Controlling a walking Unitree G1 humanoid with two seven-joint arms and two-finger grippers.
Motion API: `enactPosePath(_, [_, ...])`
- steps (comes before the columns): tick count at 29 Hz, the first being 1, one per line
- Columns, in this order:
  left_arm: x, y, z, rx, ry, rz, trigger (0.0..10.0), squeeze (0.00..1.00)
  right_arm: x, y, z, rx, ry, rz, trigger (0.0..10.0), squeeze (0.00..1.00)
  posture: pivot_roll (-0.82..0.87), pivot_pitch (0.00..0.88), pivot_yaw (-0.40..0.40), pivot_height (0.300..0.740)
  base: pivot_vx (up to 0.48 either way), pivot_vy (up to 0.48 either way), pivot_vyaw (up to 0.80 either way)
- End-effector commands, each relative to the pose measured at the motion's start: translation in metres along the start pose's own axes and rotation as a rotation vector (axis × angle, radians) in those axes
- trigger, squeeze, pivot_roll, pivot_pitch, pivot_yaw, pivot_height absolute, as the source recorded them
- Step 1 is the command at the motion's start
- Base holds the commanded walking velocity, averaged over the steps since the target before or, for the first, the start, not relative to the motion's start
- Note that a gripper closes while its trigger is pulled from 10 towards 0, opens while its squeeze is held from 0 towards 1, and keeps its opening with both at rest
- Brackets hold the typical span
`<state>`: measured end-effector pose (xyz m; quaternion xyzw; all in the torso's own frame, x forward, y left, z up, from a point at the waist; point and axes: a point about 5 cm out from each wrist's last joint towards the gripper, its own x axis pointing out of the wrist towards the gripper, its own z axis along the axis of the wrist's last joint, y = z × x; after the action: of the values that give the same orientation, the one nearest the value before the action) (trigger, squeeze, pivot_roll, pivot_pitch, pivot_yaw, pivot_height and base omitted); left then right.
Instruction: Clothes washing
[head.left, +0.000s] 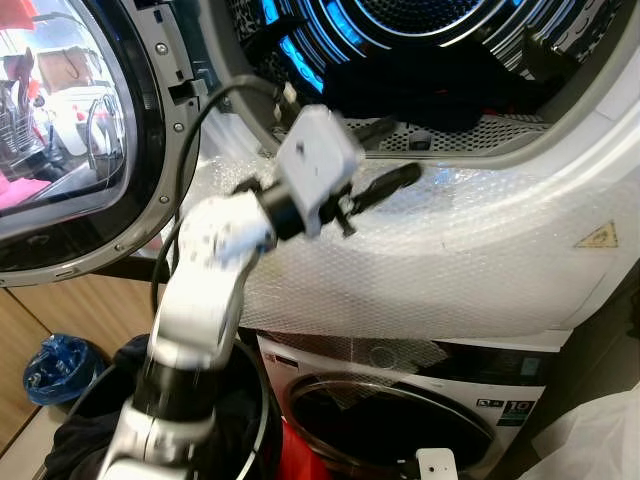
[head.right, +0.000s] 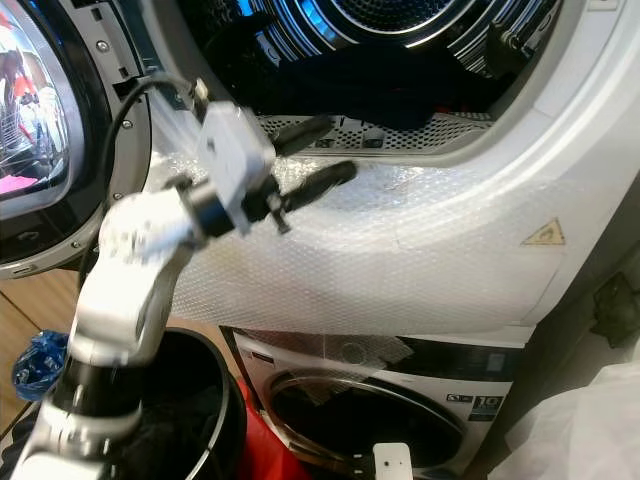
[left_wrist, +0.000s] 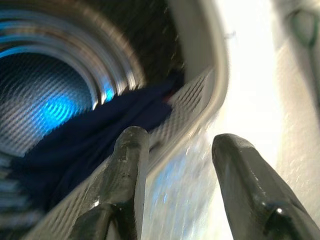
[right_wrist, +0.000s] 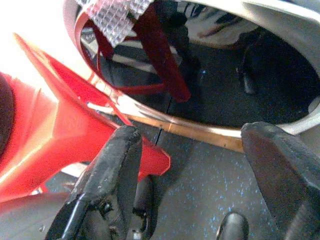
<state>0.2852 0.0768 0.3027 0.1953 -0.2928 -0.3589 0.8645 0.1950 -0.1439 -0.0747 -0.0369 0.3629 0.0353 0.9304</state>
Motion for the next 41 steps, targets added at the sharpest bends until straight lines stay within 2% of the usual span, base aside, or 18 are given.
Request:
enactPosePath(1, [-0.019, -0.007, 0.000, 0.020, 0.070, 0.088, 10.0, 0.00, 0.000, 0.005, -0.003, -0.012, 0.036, 0.004, 10.0, 0.00, 0.19, 0.000, 0.139, 0.740, 0.000, 0.000, 0.00])
enactPosePath(7, [-0.065, -0.028, -0.030, -0.034, 0.290, 0.250, 10.0, 0.00, -0.001, 0.008, -0.009, -0.063, 0.085, 0.008, 10.0, 0.00, 0.25, 0.000, 0.111, 0.740, 0.000, 0.000, 0.00])
enactPosePath(8, [-0.065, -0.028, -0.030, -0.034, 0.290, 0.250, 10.0, 0.00, -0.001, 0.008, -0.009, -0.063, 0.085, 0.008, 10.0, 0.00, 0.25, 0.000, 0.111, 0.740, 0.000, 0.000, 0.00])
enactPosePath(10, [-0.084, -0.032, -0.043, -0.130, 0.390, 0.374, 10.0, 0.00, -0.001, 0.009, -0.011, -0.078, 0.099, 0.007, 10.0, 0.00, 0.26, 0.000, 0.106, 0.740, 0.000, 0.000, 0.00])
enactPosePath(14, [-0.100, -0.035, -0.047, -0.122, 0.454, 0.416, 10.0, 0.00, -0.002, 0.009, -0.013, -0.099, 0.110, 0.010, 10.0, 0.00, 0.27, 0.000, 0.099, 0.740, 0.000, 0.000, 0.00])
enactPosePath(19, [-0.156, -0.045, -0.068, -0.209, 0.708, 0.590, 10.0, 0.00, -0.002, 0.003, -0.017, -0.142, 0.139, 0.000, 10.0, 0.00, 0.31, 0.000, 0.065, 0.740, 0.000, 0.000, 0.00])
enactPosePath(22, [-0.174, -0.044, -0.072, -0.282, 0.801, 0.665, 10.0, 0.00, -0.002, 0.001, -0.018, -0.168, 0.151, 0.007, 10.0, 0.00, 0.35, 0.000, 0.043, 0.740, 0.000, 0.000, 0.00])
enactPosePath(23, [-0.188, -0.048, -0.076, -0.269, 0.900, 0.621, 10.0, 0.00, -0.002, 0.001, -0.016, -0.178, 0.150, 0.015, 10.0, 0.00, 0.35, 0.000, 0.040, 0.740, 0.000, 0.000, 0.00])
enactPosePath(24, [-0.199, -0.058, -0.080, -0.239, 1.010, 0.479, 10.0, 0.00, -0.001, 0.000, -0.014, -0.190, 0.149, 0.019, 10.0, 0.00, 0.37, 0.000, 0.029, 0.740, 0.000, 0.000, 0.00])
enactPosePath(25, [-0.202, -0.065, -0.079, -0.204, 1.039, 0.359, 10.0, 0.00, 0.000, 0.001, -0.013, -0.193, 0.148, 0.022, 10.0, 0.00, 0.38, 0.000, 0.027, 0.740, 0.000, 0.000, 0.00])
enactPosePath(26, [-0.204, -0.072, -0.071, -0.128, 1.021, 0.132, 10.0, 0.00, 0.001, 0.002, -0.009, -0.197, 0.140, 0.030, 10.0, 0.00, 0.38, 0.000, 0.023, 0.740, 0.000, 0.000, 0.00])
enactPosePath(27, [-0.205, -0.073, -0.067, -0.136, 1.012, 0.092, 10.0, 0.00, 0.002, 0.003, -0.007, -0.200, 0.135, 0.033, 10.0, 0.00, 0.39, 0.000, 0.017, 0.740, 0.000, 0.000, 0.00])
enactPosePath(29, [-0.209, -0.063, -0.059, -0.227, 0.978, 0.174, 10.0, 0.00, 0.005, 0.004, -0.001, -0.207, 0.123, 0.041, 10.0, 0.00, 0.40, 0.000, 0.010, 0.740, 0.000, 0.000, 0.00])
enactPosePath(31, [-0.214, -0.060, -0.052, -0.239, 0.977, 0.112, 10.0, 0.00, 0.006, 0.005, 0.002, -0.210, 0.115, 0.046, 10.0, 0.00, 0.41, 0.000, 0.006, 0.740, 0.000, 0.000, 0.00])
enactPosePath(36, [-0.221, -0.052, -0.039, -0.181, 1.002, 0.014, 10.0, 0.00, 0.006, 0.006, 0.004, -0.227, 0.112, 0.062, 10.0, 0.00, 0.44, 0.000, -0.001, 0.740, 0.000, 0.000, 0.00])
enactPosePath(37, [-0.219, -0.033, -0.032, -0.109, 1.007, 0.052, 10.0, 0.00, 0.006, 0.007, 0.003, -0.232, 0.120, 0.066, 10.0, 0.00, 0.45, 0.000, -0.002, 0.740, 0.000, 0.000, 0.00])
enactPosePath(40, [-0.218, -0.019, -0.024, -0.095, 1.002, 0.067, 10.0, 0.00, 0.006, 0.007, 0.002, -0.239, 0.126, 0.070, 10.0, 0.00, 0.46, 0.000, -0.004, 0.740, 0.000, 0.000, 0.00])
enactPosePath(41, [-0.219, -0.016, -0.020, -0.112, 1.004, 0.051, 10.0, 0.26, 0.006, 0.007, 0.001, -0.239, 0.128, 0.070, 10.0, 0.00, 0.46, 0.000, -0.002, 0.740, 0.000, 0.000, 0.00])
